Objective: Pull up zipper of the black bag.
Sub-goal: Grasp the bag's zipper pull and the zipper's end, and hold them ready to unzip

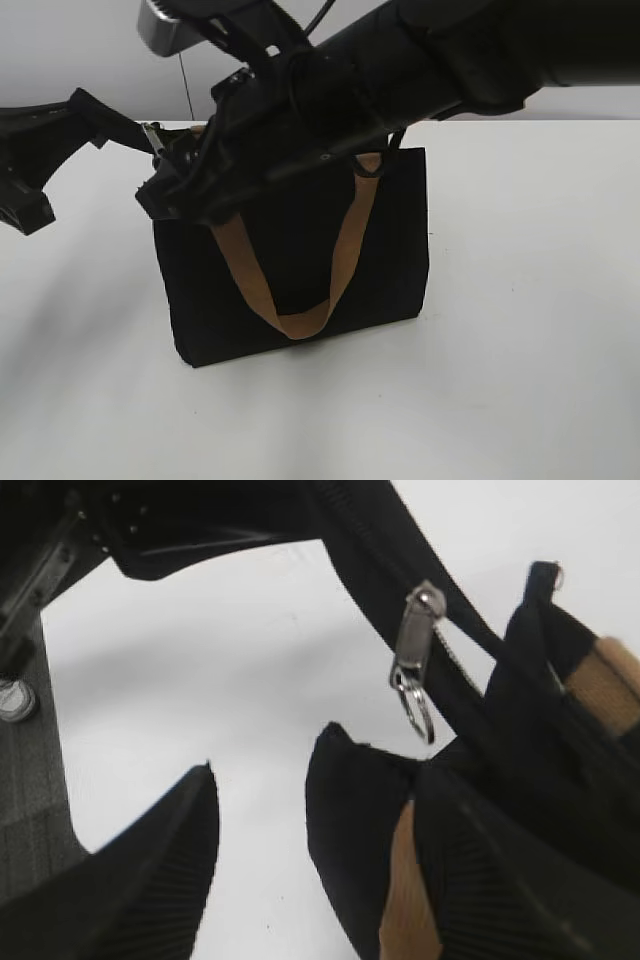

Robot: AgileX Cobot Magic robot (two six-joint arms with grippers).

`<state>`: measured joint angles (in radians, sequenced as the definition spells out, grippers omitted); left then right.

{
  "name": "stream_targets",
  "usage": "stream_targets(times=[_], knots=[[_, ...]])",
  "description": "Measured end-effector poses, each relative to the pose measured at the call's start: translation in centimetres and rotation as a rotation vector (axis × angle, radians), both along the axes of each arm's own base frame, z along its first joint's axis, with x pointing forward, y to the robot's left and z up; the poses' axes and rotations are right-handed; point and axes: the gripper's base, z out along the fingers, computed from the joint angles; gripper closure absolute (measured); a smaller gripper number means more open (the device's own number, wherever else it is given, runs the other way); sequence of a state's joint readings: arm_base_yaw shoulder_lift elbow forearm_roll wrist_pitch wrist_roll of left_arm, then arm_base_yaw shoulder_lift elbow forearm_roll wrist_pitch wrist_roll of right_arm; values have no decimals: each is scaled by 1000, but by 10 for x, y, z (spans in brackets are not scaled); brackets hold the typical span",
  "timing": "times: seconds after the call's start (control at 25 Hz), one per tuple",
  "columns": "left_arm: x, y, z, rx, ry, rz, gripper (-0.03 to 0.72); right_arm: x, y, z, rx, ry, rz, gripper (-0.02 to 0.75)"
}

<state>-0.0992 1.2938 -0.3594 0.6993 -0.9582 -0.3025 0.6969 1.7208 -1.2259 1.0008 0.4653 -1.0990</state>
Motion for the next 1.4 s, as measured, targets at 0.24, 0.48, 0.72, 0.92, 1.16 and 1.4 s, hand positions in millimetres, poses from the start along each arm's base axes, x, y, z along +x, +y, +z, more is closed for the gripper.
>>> stream_targets(times=[0.24, 0.48, 0.72, 0.92, 1.16, 1.4], knots=[[0, 0, 0, 1, 1, 0, 694, 7, 19, -13, -25, -70, -18, 264], [0, 0, 0, 1, 1, 0, 694, 12, 20, -18, -32, -96, -54, 264], [0, 0, 0, 1, 1, 1, 694, 14, 22, -24, -43, -88, -54, 266], [0, 0, 0, 1, 1, 1, 694, 15, 21, -24, -42, -97, -63, 378], [0, 0, 0, 2, 2, 1, 694, 15, 22, -24, -41, -105, -72, 515], [0, 0, 0, 2, 2, 1, 694, 17, 22, -20, -18, -87, -102, 526]])
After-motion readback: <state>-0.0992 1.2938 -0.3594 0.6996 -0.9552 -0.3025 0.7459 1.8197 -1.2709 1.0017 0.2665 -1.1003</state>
